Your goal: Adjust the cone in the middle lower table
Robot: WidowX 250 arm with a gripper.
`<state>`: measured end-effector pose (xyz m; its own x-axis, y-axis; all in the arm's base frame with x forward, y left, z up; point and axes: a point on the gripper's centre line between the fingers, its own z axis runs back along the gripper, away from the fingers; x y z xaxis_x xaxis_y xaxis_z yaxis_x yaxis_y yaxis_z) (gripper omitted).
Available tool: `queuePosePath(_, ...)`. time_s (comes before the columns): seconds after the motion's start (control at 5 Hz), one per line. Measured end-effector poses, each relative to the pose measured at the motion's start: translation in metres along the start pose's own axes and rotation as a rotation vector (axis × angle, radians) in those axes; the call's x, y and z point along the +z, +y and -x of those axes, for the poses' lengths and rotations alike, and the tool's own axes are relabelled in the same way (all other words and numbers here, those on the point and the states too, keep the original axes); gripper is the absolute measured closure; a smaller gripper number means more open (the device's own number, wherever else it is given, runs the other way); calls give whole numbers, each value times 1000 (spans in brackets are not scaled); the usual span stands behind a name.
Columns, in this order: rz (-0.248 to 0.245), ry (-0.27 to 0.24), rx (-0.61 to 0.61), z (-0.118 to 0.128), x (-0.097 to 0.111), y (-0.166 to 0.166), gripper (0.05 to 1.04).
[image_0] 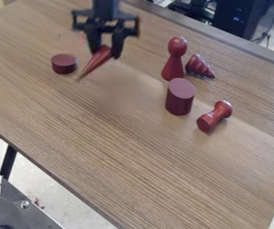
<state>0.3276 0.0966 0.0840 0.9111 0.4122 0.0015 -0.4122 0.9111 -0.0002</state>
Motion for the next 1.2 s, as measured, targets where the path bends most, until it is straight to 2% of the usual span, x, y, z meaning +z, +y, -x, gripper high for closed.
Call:
queuePosePath(0.2, -16, -26, -89, -3, 9, -23, 649)
queuePosePath(0.4, 1, -28, -126, -2, 9, -34, 649)
queuePosePath(0.6, 59, -29, -173, 0, 4, -46, 649)
queuePosePath(0.8, 101, 46, -174, 9, -22, -54, 649)
queuePosePath(1.0, 133, 61, -161, 15, -31, -58, 649)
queuePosePath(1.2, 134, 59, -177, 21, -39, -63, 649)
